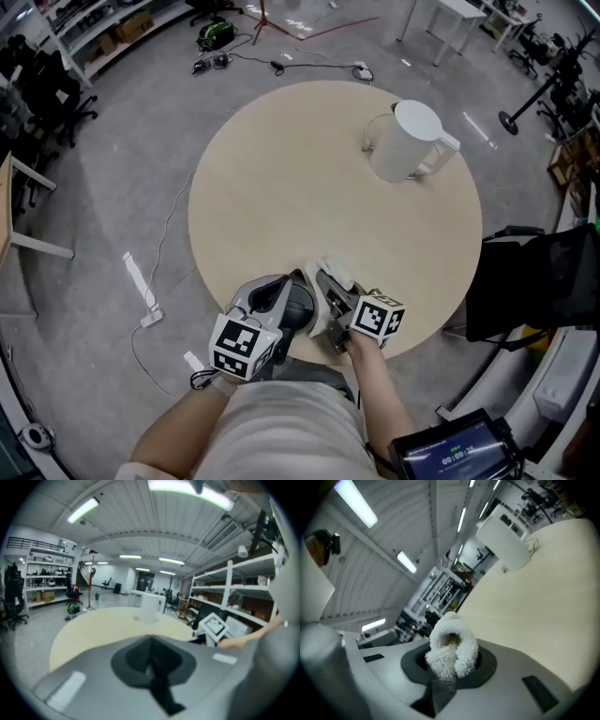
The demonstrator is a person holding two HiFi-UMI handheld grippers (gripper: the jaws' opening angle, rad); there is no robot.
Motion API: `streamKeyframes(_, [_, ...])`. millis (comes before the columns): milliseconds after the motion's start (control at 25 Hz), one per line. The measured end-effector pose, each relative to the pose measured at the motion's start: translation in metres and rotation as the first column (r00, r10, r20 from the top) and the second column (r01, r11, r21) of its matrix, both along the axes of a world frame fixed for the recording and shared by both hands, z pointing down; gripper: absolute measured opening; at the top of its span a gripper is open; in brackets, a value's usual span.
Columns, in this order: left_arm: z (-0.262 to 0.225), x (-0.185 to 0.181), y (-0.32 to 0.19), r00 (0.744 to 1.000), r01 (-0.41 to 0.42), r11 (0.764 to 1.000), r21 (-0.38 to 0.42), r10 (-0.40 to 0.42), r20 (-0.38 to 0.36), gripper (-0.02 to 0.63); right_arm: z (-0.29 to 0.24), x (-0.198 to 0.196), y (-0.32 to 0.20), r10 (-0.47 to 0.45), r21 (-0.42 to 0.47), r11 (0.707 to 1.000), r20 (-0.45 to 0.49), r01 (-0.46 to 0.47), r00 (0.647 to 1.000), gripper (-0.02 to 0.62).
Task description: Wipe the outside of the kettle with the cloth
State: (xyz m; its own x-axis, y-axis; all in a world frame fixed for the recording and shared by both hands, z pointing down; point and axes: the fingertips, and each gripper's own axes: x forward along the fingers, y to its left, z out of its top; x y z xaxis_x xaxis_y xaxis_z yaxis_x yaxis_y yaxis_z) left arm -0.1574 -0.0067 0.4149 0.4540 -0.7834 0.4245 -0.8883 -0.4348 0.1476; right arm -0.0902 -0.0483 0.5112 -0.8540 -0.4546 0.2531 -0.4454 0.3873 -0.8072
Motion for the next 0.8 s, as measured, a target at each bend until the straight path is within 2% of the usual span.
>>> streamKeyframes(80, [-0.002,-0.001,0.002,1.0,-0.019,1.0,0.014,0.019,0.011,-0.002,-0.044,0.016,0.01,0.097,0.063,0.993,0.075,-0.102,0.992,0.072])
streamKeyframes(120, [-0.002,0.0,0.002,0.999,-0.031,0.999,0.022,0.03,0.025,-0.002,-0.058,0.021,0.016,0.111,0.097,0.988,0.073,-0.118,0.991,0.072])
streamKeyframes(240, [-0.001,0.005,0.002,0.996,-0.07,0.997,0.044,0.068,0.054,-0.002,-0.079,0.026,0.039,0.097,0.2,0.976,-0.024,-0.09,0.995,0.072])
streamKeyframes(400, [0.002,0.013,-0.002,0.988,-0.152,0.986,0.066,0.15,0.033,-0.002,-0.087,0.035,0.052,0.191,0.261,0.952,-0.103,-0.159,0.976,0.072])
streamKeyframes(520, [0.003,0.017,-0.001,0.98,-0.197,0.978,0.074,0.196,0.015,-0.002,-0.084,0.031,0.063,0.178,0.298,0.947,-0.185,-0.117,0.966,0.072])
streamKeyframes(680, [0.003,0.019,-0.003,0.976,-0.217,0.971,0.098,0.217,0.018,-0.002,-0.079,0.016,0.066,0.138,0.316,0.947,-0.259,-0.051,0.956,0.072])
streamKeyframes(800, [0.006,0.021,-0.001,0.973,-0.232,0.969,0.087,0.232,0.007,-0.002,-0.076,0.01,0.07,0.122,0.305,0.952,-0.285,-0.031,0.951,0.072])
